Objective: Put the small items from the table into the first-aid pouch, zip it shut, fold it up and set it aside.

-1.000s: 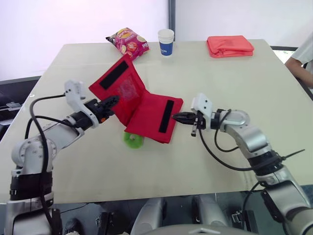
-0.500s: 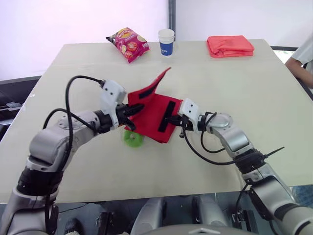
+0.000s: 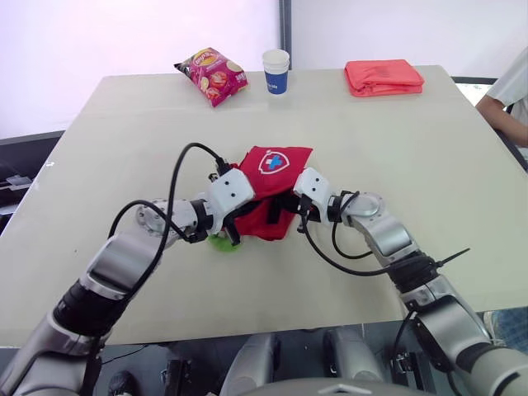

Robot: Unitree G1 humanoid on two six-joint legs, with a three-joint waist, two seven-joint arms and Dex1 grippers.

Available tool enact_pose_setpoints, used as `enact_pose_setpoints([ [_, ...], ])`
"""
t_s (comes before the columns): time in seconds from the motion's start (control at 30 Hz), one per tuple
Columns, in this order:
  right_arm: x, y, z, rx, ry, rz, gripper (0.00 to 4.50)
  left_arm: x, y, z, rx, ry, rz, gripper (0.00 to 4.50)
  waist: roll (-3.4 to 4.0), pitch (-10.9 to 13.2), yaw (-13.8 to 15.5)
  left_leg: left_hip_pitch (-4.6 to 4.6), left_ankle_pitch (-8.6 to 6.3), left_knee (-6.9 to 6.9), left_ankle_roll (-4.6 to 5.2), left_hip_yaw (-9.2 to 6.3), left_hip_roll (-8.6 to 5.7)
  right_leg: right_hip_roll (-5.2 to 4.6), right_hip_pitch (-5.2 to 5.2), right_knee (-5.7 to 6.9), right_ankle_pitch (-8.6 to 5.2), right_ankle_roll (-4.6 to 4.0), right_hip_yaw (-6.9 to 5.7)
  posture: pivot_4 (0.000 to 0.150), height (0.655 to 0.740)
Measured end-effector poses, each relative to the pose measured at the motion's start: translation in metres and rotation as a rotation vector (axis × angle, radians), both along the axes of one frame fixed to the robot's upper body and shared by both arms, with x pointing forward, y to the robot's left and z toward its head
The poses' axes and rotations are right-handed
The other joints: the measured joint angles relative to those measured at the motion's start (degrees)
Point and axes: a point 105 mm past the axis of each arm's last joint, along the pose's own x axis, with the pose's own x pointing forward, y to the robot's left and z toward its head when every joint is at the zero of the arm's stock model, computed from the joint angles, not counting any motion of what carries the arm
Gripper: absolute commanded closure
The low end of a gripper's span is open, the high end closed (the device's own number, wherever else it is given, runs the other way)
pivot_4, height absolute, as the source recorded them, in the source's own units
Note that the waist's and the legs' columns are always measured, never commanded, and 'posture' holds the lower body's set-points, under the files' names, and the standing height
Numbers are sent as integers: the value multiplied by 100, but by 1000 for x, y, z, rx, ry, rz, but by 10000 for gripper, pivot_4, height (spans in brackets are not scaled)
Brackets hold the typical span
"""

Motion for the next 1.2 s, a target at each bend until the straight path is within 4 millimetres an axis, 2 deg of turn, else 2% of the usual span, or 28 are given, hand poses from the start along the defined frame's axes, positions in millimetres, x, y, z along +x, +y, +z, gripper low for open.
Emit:
enact_pose_setpoints([
  [0.1, -2, -3, 0, -4, 8, -4, 44349, -3, -3, -6, 50, -12, -39, 45000, 2, -1, 1, 1, 0, 0, 0, 0, 0, 0, 1, 0, 0, 0, 0, 1500, 7400],
  [0.2, -8, -18, 3, -24, 26, -26, 44349, -5, -4, -15, 111, -26, -91, 45000, 6, -3, 30, 1, 0, 0, 1, -1, -3, -3, 3, -2, 0, 0, 0, 1500, 7400],
  [0.33, -20, -42, 21, -35, 28, -62, 44349, -1, -3, -20, 141, -34, -108, 45000, 8, -4, 75, 1, -1, 4, 2, -3, -3, -4, 6, -1, 0, 0, -3, 1500, 7400],
  [0.43, -37, -61, 36, -42, 31, -79, 44349, 4, -2, -22, 146, -34, -109, 45000, 9, -5, 112, 2, -1, 6, 3, -4, -2, -4, 8, 0, 0, 1, -4, 1500, 7400],
  [0.6, -51, -66, 53, -17, 30, -85, 44349, 12, -4, -21, 156, -48, -121, 45000, 12, -8, 152, 20, -6, 6, 12, -5, -1, -2, 28, 2, 0, 1, -9, 1500, 7400],
  [0.73, -52, -66, 58, 12, 36, -107, 45000, 13, -10, -21, 135, -28, -151, 30890, 12, -8, 172, 17, -2, 11, 6, -5, -7, -10, 29, 3, 0, 2, -13, 1500, 7400],
  [0.8, -50, -69, 61, 28, 33, -128, 45000, 12, -14, -23, 108, -14, -157, 22455, 12, -8, 180, 13, -1, 13, 5, -12, -7, -10, 28, 3, 0, 2, -20, 1500, 7400],
  [0.83, -49, -70, 62, 33, 33, -130, 45000, 11, -15, -23, 98, -8, -159, 16487, 12, -8, 179, 12, -1, 13, 5, -13, -7, -10, 28, 3, 0, 2, -20, 1500, 7400],
  [0.87, -49, -70, 62, 38, 34, -130, 45000, 10, -14, -23, 75, 4, -158, 14049, 12, -8, 174, 12, -1, 13, 5, -12, -7, -11, 27, 3, 0, 2, -20, 1500, 7400],
  [0.93, -50, -69, 63, 45, 38, -127, 45000, 6, -12, -21, 3, 45, -159, 5639, 11, -8, 152, 9, -1, 13, 5, -12, -5, -11, 23, 3, 0, 2, -19, 1500, 7400],
  [1.07, -51, -71, 64, 64, 45, -124, 45000, -21, -1, -11, -231, 243, -181, 5639, 10, -5, 111, 3, -1, 11, 4, -13, 0, -29, 15, 1, 0, 1, -18, 1500, 7400],
  [1.13, -52, -75, 66, 92, 44, -125, 45000, -36, 7, 1, -335, 317, -220, 5639, 12, -1, 107, 2, -1, 10, 4, -13, 1, -31, 13, 0, 0, 1, -19, 1500, 7400],
  [1.2, -53, -76, 68, 106, 42, -123, 45000, -40, 8, 12, -402, 335, -238, 5639, 11, 0, 135, 1, -1, 12, 5, -14, 0, -32, 16, 0, 0, 2, -22, 1500, 7400],
])
